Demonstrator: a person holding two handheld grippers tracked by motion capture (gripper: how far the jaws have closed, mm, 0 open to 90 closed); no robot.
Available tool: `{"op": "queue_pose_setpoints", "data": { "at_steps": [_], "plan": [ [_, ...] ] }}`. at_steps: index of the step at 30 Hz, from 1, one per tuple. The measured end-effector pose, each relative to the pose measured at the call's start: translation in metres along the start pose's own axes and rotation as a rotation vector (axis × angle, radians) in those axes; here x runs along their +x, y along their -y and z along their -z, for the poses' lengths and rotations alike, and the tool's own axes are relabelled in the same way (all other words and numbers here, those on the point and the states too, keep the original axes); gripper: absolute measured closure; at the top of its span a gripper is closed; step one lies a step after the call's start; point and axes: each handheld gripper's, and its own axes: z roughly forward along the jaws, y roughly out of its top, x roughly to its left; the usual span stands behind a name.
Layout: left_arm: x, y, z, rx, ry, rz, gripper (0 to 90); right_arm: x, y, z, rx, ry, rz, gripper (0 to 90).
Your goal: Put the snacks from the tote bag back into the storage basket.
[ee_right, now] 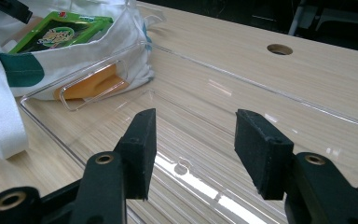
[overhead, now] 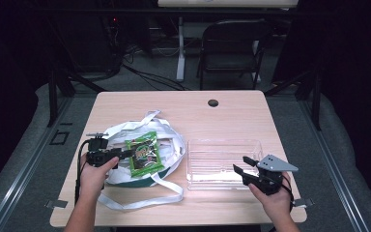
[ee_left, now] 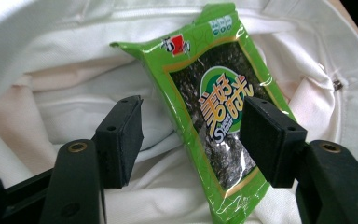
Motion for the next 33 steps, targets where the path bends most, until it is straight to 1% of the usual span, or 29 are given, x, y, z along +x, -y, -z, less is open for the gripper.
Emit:
{"op": "queue_pose_setpoints", "data": {
  "at_steps": [3, 4, 5, 7, 9, 11, 13, 16, 17, 19, 26, 33],
  "plan": [
    [0.0, 0.001, -0.003, 0.006, -0.001, 0.002, 38.7, 0.0, 0.0, 0.0, 0.002, -0.002, 0.002, 48.4],
    [-0.001, 0.001, -0.005, 0.015, -0.002, 0.012, 38.5, 0.0, 0.0, 0.0, 0.002, -0.002, 0.002, 48.4],
    [-0.001, 0.001, -0.005, 0.015, -0.002, 0.012, 38.4, 0.0, 0.0, 0.0, 0.002, -0.002, 0.002, 48.4],
    [-0.001, 0.002, -0.007, 0.03, -0.001, 0.01, 38.0, 0.0, 0.0, 0.0, 0.006, -0.002, 0.004, 48.4],
    [-0.001, 0.003, -0.01, 0.044, 0.0, 0.018, 37.4, 0.0, 0.0, 0.0, 0.009, -0.006, 0.007, 48.4],
    [-0.001, 0.003, -0.012, 0.059, 0.004, 0.013, 36.8, 0.001, 0.0, 0.0, 0.01, -0.007, 0.008, 48.4],
    [-0.002, 0.004, -0.015, 0.077, 0.014, 0.011, 36.4, 0.001, 0.0, 0.0, 0.01, -0.008, 0.008, 48.4],
    [-0.002, 0.004, -0.019, 0.089, 0.041, 0.021, 35.1, 0.001, 0.0, 0.0, 0.01, -0.009, 0.008, 48.4],
    [-0.002, 0.004, -0.019, 0.089, 0.041, 0.021, 34.5, 0.001, 0.0, -0.001, 0.009, -0.008, 0.008, 48.4],
    [-0.002, 0.005, -0.022, 0.094, 0.059, 0.039, 34.1, 0.001, 0.0, -0.001, 0.007, -0.007, 0.009, 48.3],
    [-0.003, 0.003, -0.025, 0.101, 0.074, 0.053, 32.4, 0.002, 0.001, 0.0, 0.005, -0.009, 0.01, 48.4],
    [-0.005, 0.001, -0.029, 0.112, 0.075, 0.064, 31.3, 0.003, 0.0, 0.0, 0.002, -0.008, 0.012, 48.4]
  ]
}}
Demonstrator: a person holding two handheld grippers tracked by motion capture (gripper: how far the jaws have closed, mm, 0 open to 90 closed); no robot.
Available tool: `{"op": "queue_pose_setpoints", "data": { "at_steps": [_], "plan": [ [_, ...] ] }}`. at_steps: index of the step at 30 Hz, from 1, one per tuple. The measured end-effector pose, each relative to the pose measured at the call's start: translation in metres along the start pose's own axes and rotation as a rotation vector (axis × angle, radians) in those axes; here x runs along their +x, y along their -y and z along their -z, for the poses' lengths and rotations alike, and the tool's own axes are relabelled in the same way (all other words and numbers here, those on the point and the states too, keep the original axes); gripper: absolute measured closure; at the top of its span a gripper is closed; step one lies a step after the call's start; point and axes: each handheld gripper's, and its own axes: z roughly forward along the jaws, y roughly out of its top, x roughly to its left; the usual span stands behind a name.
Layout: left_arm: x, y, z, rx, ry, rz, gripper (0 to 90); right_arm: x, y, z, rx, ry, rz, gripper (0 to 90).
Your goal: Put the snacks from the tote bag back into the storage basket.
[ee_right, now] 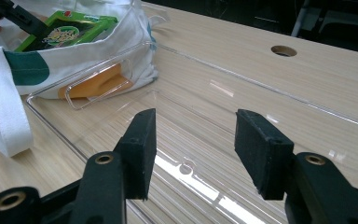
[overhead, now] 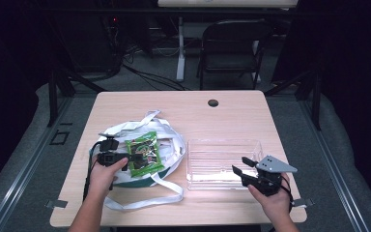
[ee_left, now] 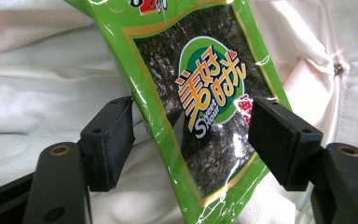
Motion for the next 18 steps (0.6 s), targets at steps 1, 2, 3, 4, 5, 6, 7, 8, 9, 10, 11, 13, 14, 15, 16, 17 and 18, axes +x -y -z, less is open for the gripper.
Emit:
{"op": "queue_pose_setpoints", "data": {
  "at_steps": [1, 2, 3, 4, 5, 6, 7, 8, 9, 10, 11, 13, 14, 15, 16, 17, 18],
  "plan": [
    [-0.0004, -0.0003, -0.0013, 0.004, -0.005, -0.003, 31.2, 0.0006, 0.0001, -0.0001, 0.0, 0.001, 0.001, 48.4],
    [-0.0005, -0.0007, -0.0034, 0.013, -0.006, -0.003, 31.0, 0.0012, 0.0003, -0.0005, -0.003, 0.0, -0.001, 48.4],
    [-0.0005, -0.0008, -0.0039, 0.017, -0.005, -0.002, 30.9, 0.0015, 0.0005, -0.0005, -0.002, 0.0, 0.002, 48.4],
    [-0.0005, -0.0008, -0.0039, 0.017, -0.005, -0.002, 30.9, 0.0015, 0.0005, -0.0005, -0.002, 0.0, 0.002, 48.4],
    [-0.0004, -0.0017, -0.0055, 0.021, -0.006, -0.001, 30.9, 0.0017, 0.0007, -0.0001, 0.0, -0.001, 0.006, 48.4],
    [-0.0006, -0.0021, -0.0061, 0.024, -0.003, -0.001, 30.9, 0.0018, 0.0008, 0.0002, -0.001, -0.001, 0.007, 48.3],
    [-0.0006, -0.0028, -0.007, 0.029, 0.002, -0.003, 30.9, 0.0019, 0.001, 0.0003, -0.004, 0.0, 0.004, 48.4],
    [-0.0006, -0.0028, -0.007, 0.029, 0.002, -0.003, 30.7, 0.0019, 0.001, 0.0003, -0.004, 0.0, 0.004, 48.4],
    [-0.001, -0.0033, -0.0078, 0.029, 0.002, -0.003, 30.7, 0.0018, 0.0011, 0.0013, -0.003, 0.003, 0.004, 48.4],
    [-0.0014, -0.0041, -0.009, 0.033, 0.0, -0.008, 30.7, 0.0016, 0.0014, 0.0018, 0.0, 0.003, 0.005, 48.4],
    [-0.0015, -0.0045, -0.0092, 0.038, -0.002, -0.012, 30.8, 0.0015, 0.0016, 0.0021, 0.0, 0.005, 0.005, 48.4],
    [-0.0019, -0.005, -0.009, 0.039, -0.003, -0.019, 32.2, 0.0013, 0.0022, 0.0025, -0.002, 0.006, 0.003, 48.4],
    [-0.0022, -0.0052, -0.0088, 0.036, -0.002, -0.02, 33.5, 0.0012, 0.0025, 0.003, -0.002, 0.009, 0.0, 48.4],
    [-0.0027, -0.0053, -0.0086, 0.031, 0.002, -0.022, 35.7, 0.0012, 0.0027, 0.0031, -0.005, 0.008, -0.002, 48.3],
    [-0.0037, -0.0054, -0.0083, 0.023, 0.003, -0.023, 37.4, 0.0009, 0.0028, 0.0038, -0.002, 0.01, 0.0, 48.4],
    [-0.0042, -0.0059, -0.0072, 0.019, 0.003, -0.034, 38.8, 0.0008, 0.0029, 0.0039, -0.003, 0.01, -0.002, 48.4],
    [-0.005, -0.0061, -0.0062, 0.014, 0.009, -0.037, 40.4, 0.0007, 0.003, 0.0043, -0.002, 0.012, -0.001, 48.4]
  ]
}}
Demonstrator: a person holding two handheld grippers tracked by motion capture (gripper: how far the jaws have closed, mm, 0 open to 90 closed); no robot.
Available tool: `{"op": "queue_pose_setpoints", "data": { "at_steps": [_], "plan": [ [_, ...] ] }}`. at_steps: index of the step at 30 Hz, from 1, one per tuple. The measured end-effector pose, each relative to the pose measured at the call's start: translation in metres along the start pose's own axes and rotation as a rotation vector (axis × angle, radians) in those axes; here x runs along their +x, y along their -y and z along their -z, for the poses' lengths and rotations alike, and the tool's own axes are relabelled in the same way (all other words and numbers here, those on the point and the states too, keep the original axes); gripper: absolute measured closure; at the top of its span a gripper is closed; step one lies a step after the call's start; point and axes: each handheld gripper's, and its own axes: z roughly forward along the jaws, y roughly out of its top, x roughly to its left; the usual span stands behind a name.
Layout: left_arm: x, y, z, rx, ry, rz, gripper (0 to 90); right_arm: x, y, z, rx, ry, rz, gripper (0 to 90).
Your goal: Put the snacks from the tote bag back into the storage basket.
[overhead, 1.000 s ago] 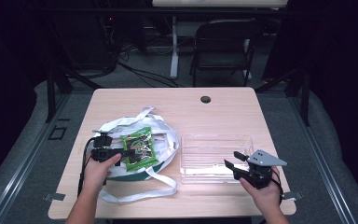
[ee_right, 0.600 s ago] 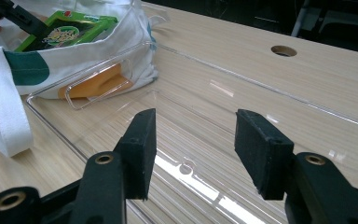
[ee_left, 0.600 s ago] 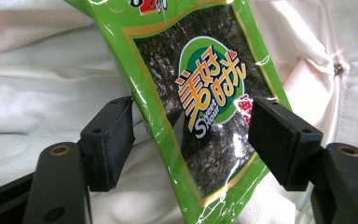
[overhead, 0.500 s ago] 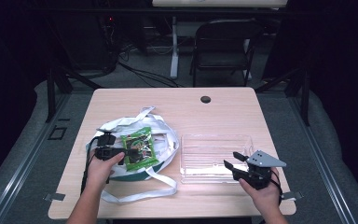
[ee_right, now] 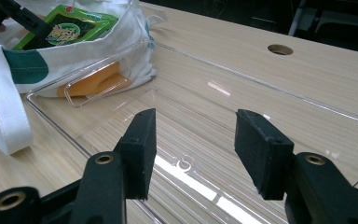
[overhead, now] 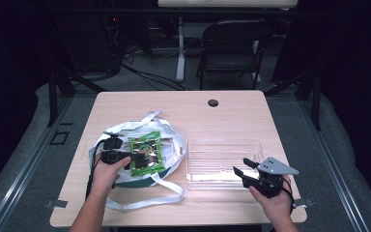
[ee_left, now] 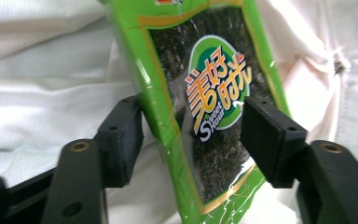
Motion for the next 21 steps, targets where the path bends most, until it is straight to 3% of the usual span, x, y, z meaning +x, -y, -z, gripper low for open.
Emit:
{"op": "queue_pose_setpoints", "data": {
  "at_steps": [10, 21],
  "plan": [
    [-0.0071, -0.0024, 0.0062, -0.057, 0.054, -0.025, 53.2, -0.0001, 0.0008, 0.0005, 0.002, 0.003, 0.005, 48.4],
    [-0.0098, -0.0062, -0.0017, -0.037, 0.071, -0.037, 59.0, 0.0005, 0.0011, 0.0, -0.001, 0.003, 0.001, 48.4]
  ]
}}
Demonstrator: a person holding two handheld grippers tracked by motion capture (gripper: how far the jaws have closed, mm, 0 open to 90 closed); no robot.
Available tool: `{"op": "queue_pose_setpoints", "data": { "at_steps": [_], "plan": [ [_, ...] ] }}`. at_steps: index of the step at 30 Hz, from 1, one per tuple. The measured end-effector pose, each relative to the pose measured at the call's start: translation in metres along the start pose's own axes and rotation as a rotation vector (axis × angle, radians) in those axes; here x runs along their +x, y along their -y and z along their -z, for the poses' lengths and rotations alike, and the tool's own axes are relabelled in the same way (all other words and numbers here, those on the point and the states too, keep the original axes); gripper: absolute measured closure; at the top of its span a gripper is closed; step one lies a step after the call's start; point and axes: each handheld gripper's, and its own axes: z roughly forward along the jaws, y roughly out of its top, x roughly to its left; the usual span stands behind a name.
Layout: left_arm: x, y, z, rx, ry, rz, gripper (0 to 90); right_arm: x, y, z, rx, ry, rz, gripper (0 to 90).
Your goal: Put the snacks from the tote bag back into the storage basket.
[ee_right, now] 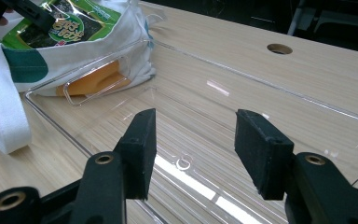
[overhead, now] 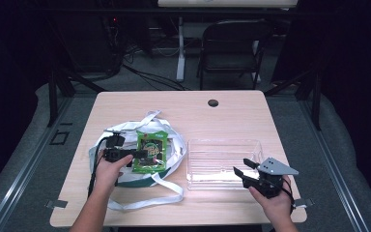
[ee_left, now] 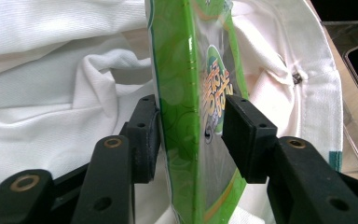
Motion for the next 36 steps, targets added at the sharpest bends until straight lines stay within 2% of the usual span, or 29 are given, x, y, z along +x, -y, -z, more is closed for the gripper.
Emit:
{"op": "queue_pose_setpoints", "data": {
  "at_steps": [6, 11, 16, 28, 36],
  "plan": [
    [-0.001, -0.001, 0.0, 0.009, 0.037, -0.004, 63.8, 0.0, 0.0, 0.0, -0.003, -0.002, -0.003, 48.4],
    [-0.003, -0.001, 0.007, 0.01, 0.084, -0.012, 68.4, 0.0, 0.0, 0.0, -0.001, 0.001, -0.002, 48.4],
    [-0.003, 0.0, 0.009, 0.024, 0.091, -0.025, 69.6, 0.0, 0.0, 0.0, -0.001, 0.002, -0.003, 48.4],
    [-0.003, 0.001, 0.014, 0.008, 0.118, -0.037, 71.6, -0.001, 0.001, 0.0, -0.001, -0.001, -0.003, 48.3],
    [-0.004, 0.0, 0.02, -0.023, 0.132, -0.047, 71.6, -0.001, 0.001, 0.0, -0.002, -0.003, 0.0, 48.4]
  ]
}}
